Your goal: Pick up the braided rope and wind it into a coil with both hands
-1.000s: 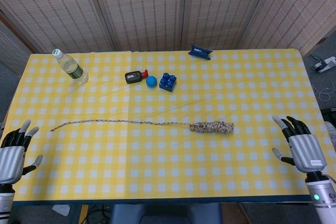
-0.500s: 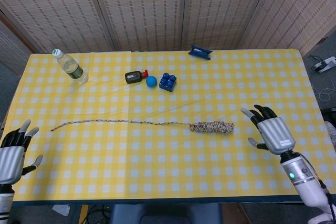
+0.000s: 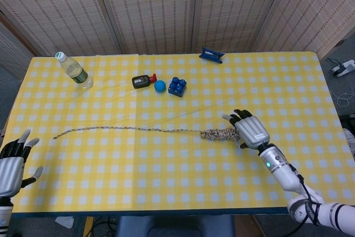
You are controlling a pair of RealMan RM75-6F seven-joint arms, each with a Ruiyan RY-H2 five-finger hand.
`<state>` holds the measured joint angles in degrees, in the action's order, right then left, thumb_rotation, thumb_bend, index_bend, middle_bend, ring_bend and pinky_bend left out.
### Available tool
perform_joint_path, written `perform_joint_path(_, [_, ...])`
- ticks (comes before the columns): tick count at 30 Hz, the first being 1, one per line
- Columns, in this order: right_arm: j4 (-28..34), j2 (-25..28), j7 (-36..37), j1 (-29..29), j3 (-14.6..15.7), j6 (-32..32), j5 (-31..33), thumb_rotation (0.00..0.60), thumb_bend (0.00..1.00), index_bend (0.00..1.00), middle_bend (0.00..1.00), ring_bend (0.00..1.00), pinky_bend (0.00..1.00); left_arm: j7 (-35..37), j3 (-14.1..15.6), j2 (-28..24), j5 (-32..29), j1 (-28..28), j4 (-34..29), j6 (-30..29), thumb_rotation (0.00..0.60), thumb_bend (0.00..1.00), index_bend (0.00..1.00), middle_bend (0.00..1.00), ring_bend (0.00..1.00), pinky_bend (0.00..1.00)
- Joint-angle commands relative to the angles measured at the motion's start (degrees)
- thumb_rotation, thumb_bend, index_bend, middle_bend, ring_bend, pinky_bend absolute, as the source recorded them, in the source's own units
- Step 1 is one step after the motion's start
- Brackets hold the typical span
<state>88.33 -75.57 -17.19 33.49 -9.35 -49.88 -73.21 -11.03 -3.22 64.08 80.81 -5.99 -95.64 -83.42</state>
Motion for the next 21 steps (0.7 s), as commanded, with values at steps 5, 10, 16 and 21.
perform_joint_path(5, [-3.8, -4.3, -2.0, 2.3, 0.7, 1.8, 2.7, 0.600, 0.23, 0.21, 0.24, 0.10, 0.15, 0.2, 0.2, 0.3, -0.2, -0.2, 0.4, 0.7, 0.600, 0.29, 0.22, 0.05, 0.12, 0.11])
perform_joint_path(10, [-5.9, -6.2, -2.3, 3.2, 1.3, 2.4, 4.1, 0.600, 0.25, 0.24, 0.24, 0.10, 0.15, 0.4, 0.2, 0.5, -0.2, -0.3, 0.8, 1.1, 0.600, 0.29, 0.23, 0.05, 0.12, 0.11])
perform_joint_path(16, [-7.7, -7.8, -3.4, 4.1, 1.9, 2.9, 5.4, 0.600, 0.26, 0.25, 0.24, 0.10, 0.15, 0.6, 0.3, 0.8, -0.3, -0.6, 1.3, 1.7, 0.600, 0.29, 0.23, 0.05, 0.12, 0.11])
perform_joint_path(21, [-9.3, -9.2, -3.9, 4.7, 2.2, 3.0, 6.6, 0.600, 0.26, 0.27, 0.25, 0.11, 0.15, 0.8, 0.3, 1.0, -0.4, -0.7, 1.7, 2.0, 0.600, 0.29, 0.23, 0.05, 0.12, 0.11])
